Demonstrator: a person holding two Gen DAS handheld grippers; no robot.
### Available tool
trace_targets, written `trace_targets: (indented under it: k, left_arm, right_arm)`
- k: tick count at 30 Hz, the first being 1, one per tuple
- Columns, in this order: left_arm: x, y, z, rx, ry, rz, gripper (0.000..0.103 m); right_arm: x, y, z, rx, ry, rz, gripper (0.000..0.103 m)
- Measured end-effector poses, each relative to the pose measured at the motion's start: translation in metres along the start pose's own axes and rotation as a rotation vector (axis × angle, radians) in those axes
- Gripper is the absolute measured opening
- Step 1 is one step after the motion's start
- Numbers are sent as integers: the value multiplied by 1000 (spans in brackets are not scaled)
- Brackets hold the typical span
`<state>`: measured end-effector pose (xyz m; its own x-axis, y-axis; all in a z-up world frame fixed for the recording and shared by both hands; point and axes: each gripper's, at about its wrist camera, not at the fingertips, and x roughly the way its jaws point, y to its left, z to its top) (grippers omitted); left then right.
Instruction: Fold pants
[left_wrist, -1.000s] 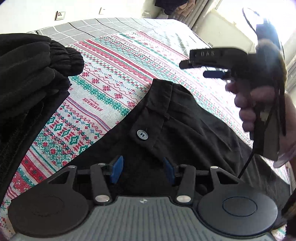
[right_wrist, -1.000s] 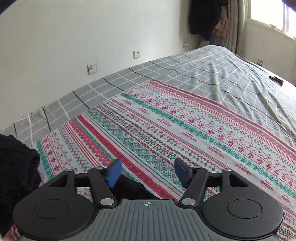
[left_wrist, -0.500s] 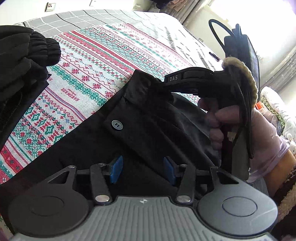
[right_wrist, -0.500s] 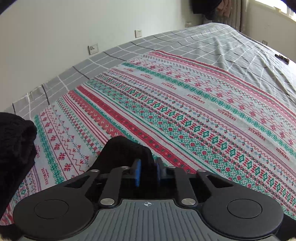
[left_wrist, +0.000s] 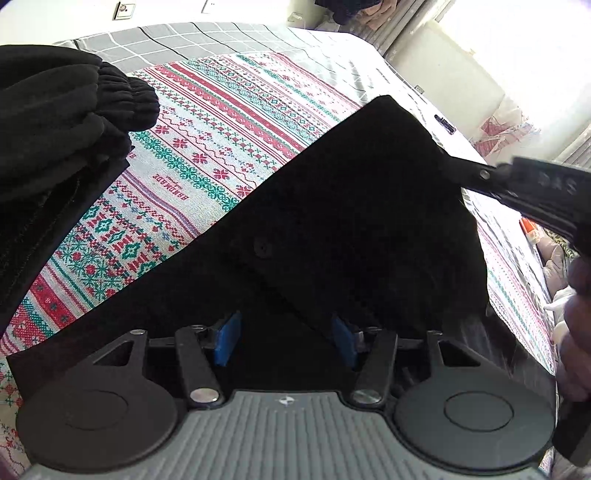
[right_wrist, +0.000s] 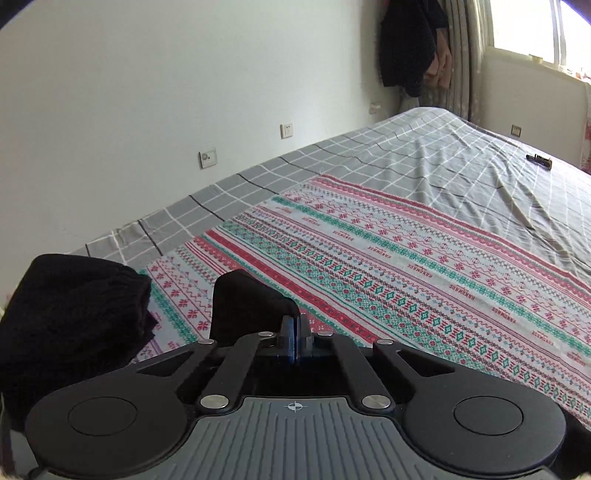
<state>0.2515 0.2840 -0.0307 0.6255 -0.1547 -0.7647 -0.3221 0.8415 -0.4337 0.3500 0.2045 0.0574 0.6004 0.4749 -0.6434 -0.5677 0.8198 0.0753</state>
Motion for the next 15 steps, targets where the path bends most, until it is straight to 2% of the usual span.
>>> trace_targets:
  k: [4,6,11,15]
  left_arm:
    - [-13,4,-8,-3,-1,-22,89]
    - [-18,9,-14,-4,9,-18,91]
    - [-34,15,-30,-24,24,61,93]
    - [-51,22,-47,-51,49,39,93]
  right_arm:
    - [-42,12,-22,1,-22,-13,1]
    - [-58,19,-36,1,-22,-32,1]
    - [-87,38,-75,12,-16,-32,1]
    - [-100,50,-112,30,10,-27,1]
